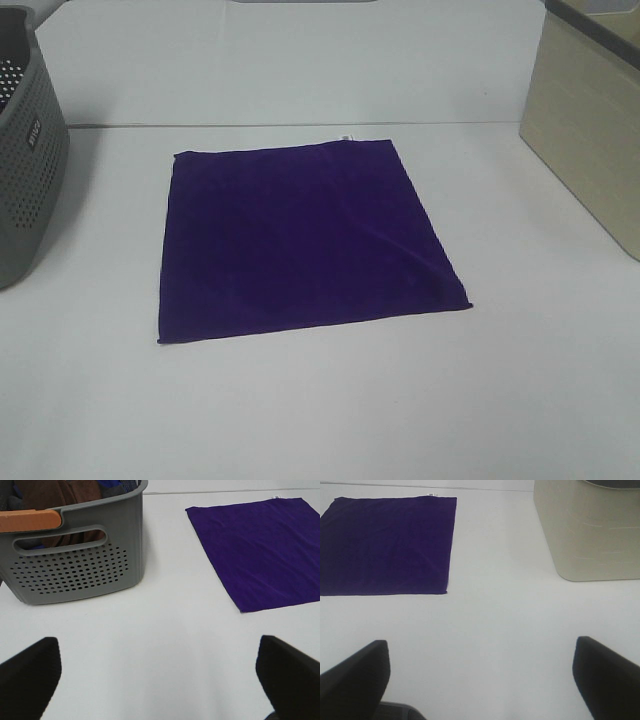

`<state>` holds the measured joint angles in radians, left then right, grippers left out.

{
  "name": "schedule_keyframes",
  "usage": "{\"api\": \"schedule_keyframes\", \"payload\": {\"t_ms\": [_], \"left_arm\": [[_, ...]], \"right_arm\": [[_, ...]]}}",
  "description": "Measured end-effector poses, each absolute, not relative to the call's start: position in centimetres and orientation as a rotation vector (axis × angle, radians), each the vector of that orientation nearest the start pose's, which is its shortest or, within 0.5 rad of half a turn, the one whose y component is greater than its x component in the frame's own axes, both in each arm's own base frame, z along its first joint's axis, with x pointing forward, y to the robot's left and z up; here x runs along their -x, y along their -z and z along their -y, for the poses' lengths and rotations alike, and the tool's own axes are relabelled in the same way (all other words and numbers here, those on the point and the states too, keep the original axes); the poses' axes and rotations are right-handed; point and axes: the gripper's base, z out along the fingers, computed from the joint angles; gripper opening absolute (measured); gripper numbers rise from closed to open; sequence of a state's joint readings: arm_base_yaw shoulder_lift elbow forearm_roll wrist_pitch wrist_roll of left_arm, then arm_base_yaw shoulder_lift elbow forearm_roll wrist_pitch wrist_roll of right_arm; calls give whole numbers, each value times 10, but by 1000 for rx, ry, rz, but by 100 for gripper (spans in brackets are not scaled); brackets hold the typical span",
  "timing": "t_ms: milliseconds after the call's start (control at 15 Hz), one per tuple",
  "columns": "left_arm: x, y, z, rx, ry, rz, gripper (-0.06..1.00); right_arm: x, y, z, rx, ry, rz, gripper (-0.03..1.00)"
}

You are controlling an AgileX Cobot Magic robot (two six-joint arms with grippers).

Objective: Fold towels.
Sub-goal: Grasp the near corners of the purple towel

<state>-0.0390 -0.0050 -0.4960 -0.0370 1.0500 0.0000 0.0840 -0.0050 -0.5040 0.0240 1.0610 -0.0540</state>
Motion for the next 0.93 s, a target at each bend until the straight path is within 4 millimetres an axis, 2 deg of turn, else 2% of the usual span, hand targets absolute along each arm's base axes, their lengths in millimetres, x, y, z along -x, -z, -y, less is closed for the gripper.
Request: {"api": "schedule_keyframes", "payload": {"t_ms": [533,667,733,800,933], "left_arm": [[5,-277,3,-47,69,-2032,99],[4,-281,2,-48,49,-2036,99],[-10,-308,1,-30,45,-2122,99],[-29,-321,2,2,59,-2243,99],[-78,-332,4,33,61,-2477,99]], "right_arm": [[6,-278,-1,146,-32,-2030,96],[6,-283,1,211,34,-2002,96],[-10,-302,2,222,73,-2081,95],[-30,-312,1,180,45,-2189,95],[-83,-337,-4,53,-17,-2366,95]]}}
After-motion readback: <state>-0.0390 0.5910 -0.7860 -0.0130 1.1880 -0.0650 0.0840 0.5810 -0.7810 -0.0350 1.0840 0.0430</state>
